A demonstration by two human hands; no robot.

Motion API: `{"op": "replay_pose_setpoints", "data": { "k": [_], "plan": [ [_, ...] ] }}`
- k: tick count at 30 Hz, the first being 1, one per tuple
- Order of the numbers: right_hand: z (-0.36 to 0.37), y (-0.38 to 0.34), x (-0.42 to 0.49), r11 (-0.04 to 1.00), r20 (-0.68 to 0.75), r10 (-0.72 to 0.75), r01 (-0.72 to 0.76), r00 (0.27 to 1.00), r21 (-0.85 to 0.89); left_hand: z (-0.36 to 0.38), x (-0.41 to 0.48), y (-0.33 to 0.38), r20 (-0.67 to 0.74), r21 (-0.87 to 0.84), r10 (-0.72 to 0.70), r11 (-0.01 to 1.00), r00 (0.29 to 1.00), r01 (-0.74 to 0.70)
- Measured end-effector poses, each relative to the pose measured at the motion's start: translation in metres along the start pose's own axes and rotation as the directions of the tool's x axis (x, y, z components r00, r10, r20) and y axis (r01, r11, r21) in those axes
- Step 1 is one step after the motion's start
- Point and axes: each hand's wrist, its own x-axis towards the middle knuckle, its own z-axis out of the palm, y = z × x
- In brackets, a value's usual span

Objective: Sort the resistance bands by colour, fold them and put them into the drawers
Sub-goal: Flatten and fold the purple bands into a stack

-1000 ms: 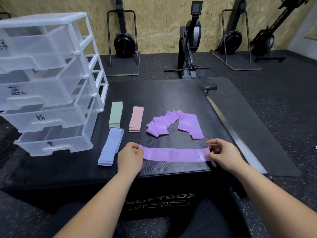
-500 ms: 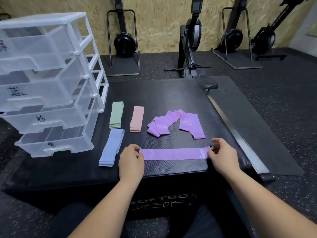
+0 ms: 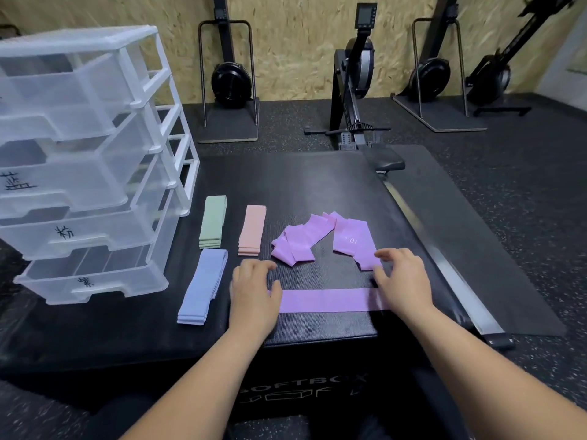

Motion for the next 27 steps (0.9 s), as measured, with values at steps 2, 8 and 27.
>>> {"op": "replay_pose_setpoints", "data": {
  "k": [2,8,27],
  "plan": [
    [0.003,-0.01,0.015,0.995,0.084,-0.058,0.065,0.995,-0.079,0.003,0.012,0.01,0.105,0.039,0.091,0.995,0.99,-0.096],
    [0.025,-0.036,0.052,0.901,0.242,-0.209,0.282,0.948,-0.329,0.02,0.041,0.032,0.388,0.175,0.192,0.945,0.901,-0.277],
    [0.014,-0.048,0.051,0.99,-0.053,-0.124,0.127,0.991,0.052,0.023,0.061,0.03,0.435,-0.044,-0.028,0.998,0.9,0.052]
  ]
}}
